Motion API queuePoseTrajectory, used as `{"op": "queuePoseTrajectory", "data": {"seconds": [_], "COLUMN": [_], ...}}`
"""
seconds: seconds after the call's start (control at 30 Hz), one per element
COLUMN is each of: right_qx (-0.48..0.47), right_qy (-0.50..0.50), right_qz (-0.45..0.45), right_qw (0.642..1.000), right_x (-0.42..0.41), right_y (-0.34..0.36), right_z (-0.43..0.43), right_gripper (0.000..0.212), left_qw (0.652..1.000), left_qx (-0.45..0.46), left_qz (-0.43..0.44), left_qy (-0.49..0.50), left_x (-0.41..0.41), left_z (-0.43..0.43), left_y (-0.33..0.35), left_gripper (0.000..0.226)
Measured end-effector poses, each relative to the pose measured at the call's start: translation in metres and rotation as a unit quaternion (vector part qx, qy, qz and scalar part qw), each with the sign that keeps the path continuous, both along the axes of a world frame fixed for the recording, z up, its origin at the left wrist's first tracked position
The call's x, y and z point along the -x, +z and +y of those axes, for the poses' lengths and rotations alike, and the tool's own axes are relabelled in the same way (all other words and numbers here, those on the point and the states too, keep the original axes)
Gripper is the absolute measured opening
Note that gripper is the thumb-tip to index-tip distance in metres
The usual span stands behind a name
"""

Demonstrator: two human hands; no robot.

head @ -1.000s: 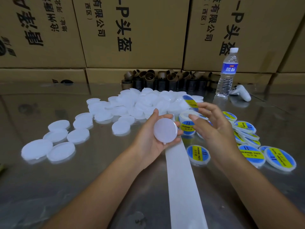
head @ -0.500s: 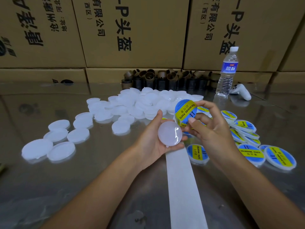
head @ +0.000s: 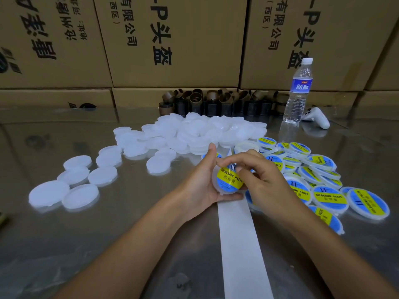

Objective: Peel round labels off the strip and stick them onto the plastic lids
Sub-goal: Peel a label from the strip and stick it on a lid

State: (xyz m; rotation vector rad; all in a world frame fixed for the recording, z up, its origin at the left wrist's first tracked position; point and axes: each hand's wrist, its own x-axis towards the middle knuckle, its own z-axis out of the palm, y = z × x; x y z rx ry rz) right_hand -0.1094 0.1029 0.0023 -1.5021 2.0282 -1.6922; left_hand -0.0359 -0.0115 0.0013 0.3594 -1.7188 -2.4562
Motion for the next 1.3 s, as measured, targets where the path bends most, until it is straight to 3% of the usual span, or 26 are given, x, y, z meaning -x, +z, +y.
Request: {"op": "queuePoseTrajectory", "data": {"seconds": [0.47, 0.83, 1.3], "right_qx": [-0.045, -0.059, -0.049], "right_qy": [-0.019, -0.031, -0.056], "right_qz": [0.064, 0.097, 0.096], "right_qw": [0.997, 0.993, 0.993], "right_x": [-0.002, -0.0016, 0.0007], "right_y": [-0.0007, -0.0002, -0.001], "right_z": [0.0017, 0.0026, 0.0014], "right_gripper": [0.034, 0.033, 0.035], "left_qw": [0.999, 0.999, 0.998], "left_qx": [-0.024, -0.003, -0.044], "left_qz": [0.021, 0.033, 0.035], "left_qy": [-0.015, -0.026, -0.027], "left_x": [0.0024, 0.0031, 0.0035], "left_z": [-0.0028, -0.0043, -0.0028], "left_y": [-0.0027, -0.0074, -0.0044], "left_gripper": [0.078, 0.069, 0.07]}}
